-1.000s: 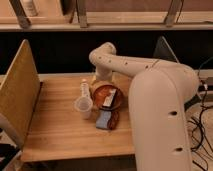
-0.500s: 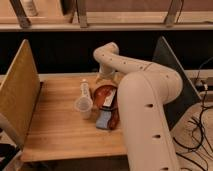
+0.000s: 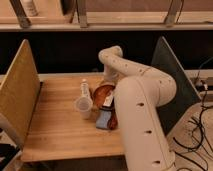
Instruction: Place the eraser in the ceramic cup
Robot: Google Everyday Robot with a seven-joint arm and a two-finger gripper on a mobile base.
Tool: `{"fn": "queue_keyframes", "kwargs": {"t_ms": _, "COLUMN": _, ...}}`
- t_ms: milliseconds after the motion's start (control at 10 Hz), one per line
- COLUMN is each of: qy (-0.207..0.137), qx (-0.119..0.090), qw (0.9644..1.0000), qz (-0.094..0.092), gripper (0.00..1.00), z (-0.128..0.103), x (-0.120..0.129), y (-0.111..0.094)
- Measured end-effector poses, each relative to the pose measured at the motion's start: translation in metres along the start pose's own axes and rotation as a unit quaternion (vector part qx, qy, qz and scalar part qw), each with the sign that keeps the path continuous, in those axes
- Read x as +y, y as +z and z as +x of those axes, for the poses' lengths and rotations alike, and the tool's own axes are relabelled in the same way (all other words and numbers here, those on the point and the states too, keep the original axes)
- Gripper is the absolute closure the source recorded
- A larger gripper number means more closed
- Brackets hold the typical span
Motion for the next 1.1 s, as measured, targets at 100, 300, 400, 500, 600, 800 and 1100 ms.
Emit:
{"fn": "queue_keyframes", "kwargs": {"t_ms": 100, "qy": 0.000, "qx": 0.000, "qw": 1.0000, "qz": 0.000, "gripper": 0.20, "z": 0.000, "x": 0.000, "y": 0.000}}
{"fn": "queue_keyframes", "kwargs": {"t_ms": 300, "qy": -0.002, "qx": 0.000, "qw": 1.0000, "qz": 0.000, "gripper": 0.20, "z": 0.001, "x": 0.003, "y": 0.000}}
{"fn": "queue_keyframes", "kwargs": {"t_ms": 400, "qy": -0.004, "qx": 0.000, "qw": 1.0000, "qz": -0.002, "gripper": 0.20, "z": 0.003, "x": 0.004, "y": -0.001}}
{"fn": "queue_keyframes", "kwargs": {"t_ms": 500, "qy": -0.008, "qx": 0.001, "qw": 1.0000, "qz": -0.005, "gripper": 0.20, "z": 0.008, "x": 0.006, "y": -0.004}}
{"fn": "queue_keyframes", "kwargs": {"t_ms": 600, "qy": -0.011, "qx": 0.003, "qw": 0.9999, "qz": -0.007, "gripper": 0.20, "z": 0.013, "x": 0.008, "y": -0.003}}
{"fn": "queue_keyframes", "kwargs": {"t_ms": 800, "qy": -0.014, "qx": 0.006, "qw": 0.9999, "qz": -0.003, "gripper": 0.20, "z": 0.021, "x": 0.006, "y": 0.001}}
{"fn": "queue_keyframes", "kwargs": {"t_ms": 1100, "qy": -0.015, "qx": 0.001, "qw": 0.9999, "qz": 0.007, "gripper": 0.20, "z": 0.020, "x": 0.006, "y": 0.009}}
